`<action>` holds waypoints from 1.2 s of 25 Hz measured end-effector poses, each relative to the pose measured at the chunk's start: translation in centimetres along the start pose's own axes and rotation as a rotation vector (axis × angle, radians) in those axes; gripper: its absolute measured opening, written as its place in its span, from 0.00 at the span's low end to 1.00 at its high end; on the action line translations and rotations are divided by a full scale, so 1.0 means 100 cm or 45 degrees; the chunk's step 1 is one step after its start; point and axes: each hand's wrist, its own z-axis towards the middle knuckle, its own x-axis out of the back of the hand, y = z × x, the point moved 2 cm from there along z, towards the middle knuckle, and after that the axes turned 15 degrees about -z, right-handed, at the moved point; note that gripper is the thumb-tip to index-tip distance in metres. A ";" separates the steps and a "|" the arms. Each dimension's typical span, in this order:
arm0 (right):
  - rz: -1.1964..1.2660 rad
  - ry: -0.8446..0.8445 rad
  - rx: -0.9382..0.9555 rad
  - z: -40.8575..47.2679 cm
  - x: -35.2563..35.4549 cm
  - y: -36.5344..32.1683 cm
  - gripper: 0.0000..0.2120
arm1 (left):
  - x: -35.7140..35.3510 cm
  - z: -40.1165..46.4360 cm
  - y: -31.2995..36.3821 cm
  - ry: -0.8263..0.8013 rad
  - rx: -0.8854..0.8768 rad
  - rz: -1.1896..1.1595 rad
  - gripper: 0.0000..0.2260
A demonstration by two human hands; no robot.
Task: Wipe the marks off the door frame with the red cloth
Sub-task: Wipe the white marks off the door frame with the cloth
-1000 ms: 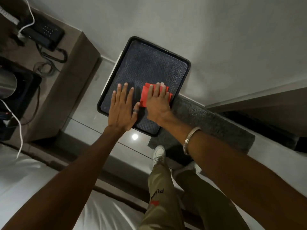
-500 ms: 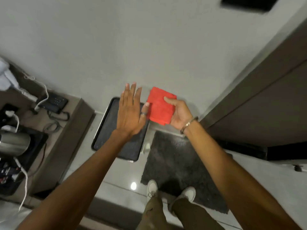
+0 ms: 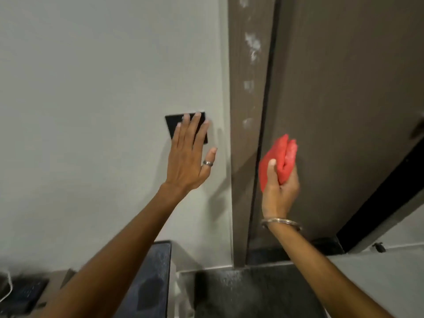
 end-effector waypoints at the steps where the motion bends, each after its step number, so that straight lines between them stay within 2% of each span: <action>1: -0.082 0.089 0.227 0.016 -0.004 -0.003 0.31 | 0.002 0.024 0.003 0.057 -0.039 0.016 0.28; 3: -0.444 0.086 0.699 0.046 -0.028 -0.008 0.37 | 0.007 0.073 0.008 0.172 -0.094 0.065 0.28; 5: -0.858 -0.013 0.964 0.065 -0.055 -0.004 0.44 | 0.018 0.121 0.007 0.280 -0.125 0.156 0.28; 7: -0.908 -0.031 1.000 0.071 -0.071 0.007 0.44 | 0.032 0.159 0.000 0.391 -0.133 0.254 0.28; 10: -0.746 0.049 1.039 0.075 -0.081 0.022 0.35 | 0.040 0.183 -0.013 0.503 -0.140 0.417 0.28; 12: -0.837 0.131 1.081 0.081 -0.088 0.028 0.32 | 0.037 0.185 -0.016 0.524 -0.176 0.483 0.28; 15: -1.061 0.248 1.266 0.079 -0.092 0.029 0.32 | 0.035 0.186 -0.018 0.562 -0.196 0.473 0.28; 18: -1.022 0.255 1.365 0.089 -0.089 0.010 0.33 | 0.034 0.187 -0.022 0.579 -0.217 0.501 0.29; 22: -0.945 0.338 1.364 0.122 -0.104 -0.043 0.32 | 0.032 0.188 -0.024 0.610 -0.235 0.511 0.29; 25: -0.981 0.356 1.384 0.117 -0.101 -0.025 0.35 | 0.032 0.189 -0.025 0.619 -0.240 0.525 0.29; 28: -1.200 0.244 1.397 0.080 -0.086 0.036 0.43 | 0.032 0.187 -0.024 0.623 -0.251 0.530 0.29; 30: -1.283 0.194 1.399 0.070 -0.080 0.049 0.46 | 0.033 0.187 -0.023 0.625 -0.246 0.533 0.29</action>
